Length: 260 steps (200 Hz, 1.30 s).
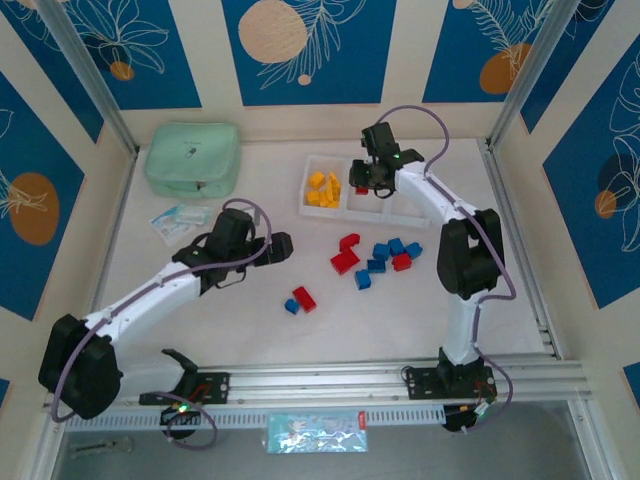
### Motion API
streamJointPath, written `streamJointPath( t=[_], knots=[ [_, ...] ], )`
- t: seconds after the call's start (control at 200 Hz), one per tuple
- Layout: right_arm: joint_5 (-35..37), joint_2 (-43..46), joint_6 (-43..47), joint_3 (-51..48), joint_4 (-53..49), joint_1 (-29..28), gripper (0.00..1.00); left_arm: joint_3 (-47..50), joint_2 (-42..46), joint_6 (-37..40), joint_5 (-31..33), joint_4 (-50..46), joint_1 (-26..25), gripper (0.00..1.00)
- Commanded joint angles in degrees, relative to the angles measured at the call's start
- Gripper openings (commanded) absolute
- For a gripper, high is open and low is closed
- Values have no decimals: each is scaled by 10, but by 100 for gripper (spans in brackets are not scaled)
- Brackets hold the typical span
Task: Sort the legos into containers by color
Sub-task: Place the lego in the container.
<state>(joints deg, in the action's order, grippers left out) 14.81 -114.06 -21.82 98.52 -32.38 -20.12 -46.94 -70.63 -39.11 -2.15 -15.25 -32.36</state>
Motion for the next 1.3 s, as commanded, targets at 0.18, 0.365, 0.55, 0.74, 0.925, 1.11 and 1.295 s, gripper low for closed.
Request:
streamJointPath(
  t=[0.18, 0.365, 0.55, 0.74, 0.925, 1.11, 1.295],
  knots=[
    [4, -91, 21, 100, -41, 23, 28, -44, -45, -1, -8, 43, -10, 100],
    [7, -114, 26, 129, -51, 23, 40, -52, -55, 2, -7, 46, -10, 100],
    [18, -91, 30, 119, -55, 20, 53, -55, -50, 8, -7, 43, -10, 100],
    [25, -23, 23, 54, -39, 3, 60, -54, -33, 11, -8, 29, -10, 100],
    [13, 49, 4, -25, -39, -24, 65, -38, 0, 11, -7, 10, -10, 100],
    [-13, 107, -22, -102, -46, -57, 71, -6, 36, 5, -10, -9, -10, 100],
    [-45, 144, -64, -176, -41, -84, 74, 35, 69, -12, -7, -10, -9, 100]
  ],
)
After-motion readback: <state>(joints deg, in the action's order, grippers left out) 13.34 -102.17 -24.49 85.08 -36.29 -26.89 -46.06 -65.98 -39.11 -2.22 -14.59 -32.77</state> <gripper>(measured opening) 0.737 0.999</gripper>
